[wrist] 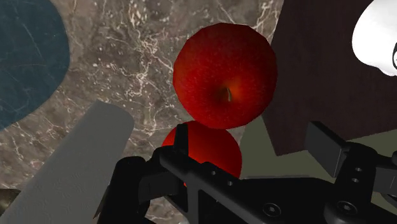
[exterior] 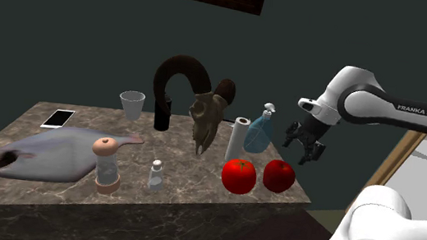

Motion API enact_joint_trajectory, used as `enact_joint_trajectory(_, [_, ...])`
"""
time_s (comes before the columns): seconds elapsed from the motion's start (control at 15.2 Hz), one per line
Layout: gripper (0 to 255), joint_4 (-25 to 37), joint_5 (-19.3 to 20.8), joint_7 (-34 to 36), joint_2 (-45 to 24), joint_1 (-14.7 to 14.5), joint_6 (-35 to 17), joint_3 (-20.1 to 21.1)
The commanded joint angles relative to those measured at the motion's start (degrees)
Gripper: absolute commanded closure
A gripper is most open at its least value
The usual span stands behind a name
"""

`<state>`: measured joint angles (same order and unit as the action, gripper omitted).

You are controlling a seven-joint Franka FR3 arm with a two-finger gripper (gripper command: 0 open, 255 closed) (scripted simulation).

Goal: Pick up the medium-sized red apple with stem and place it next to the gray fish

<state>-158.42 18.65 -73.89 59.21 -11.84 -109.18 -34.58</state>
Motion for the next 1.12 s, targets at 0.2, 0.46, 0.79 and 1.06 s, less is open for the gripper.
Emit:
enact_joint_trajectory(0.2, [0,-2.26,1.96,-3.39,-1.68,-1.07,-4.32,-3.27])
enact_joint_trajectory(0.46, [0,-4.31,2.91,-3.29,-3.04,-1.17,-7.68,-4.54])
enact_joint_trajectory(0.79, [0,-4.31,2.91,-3.29,-3.04,-1.17,-7.68,-4.54])
enact_joint_trajectory(1.06, [255,-4.3,2.91,-3.29,-3.04,-1.17,-7.67,-4.54])
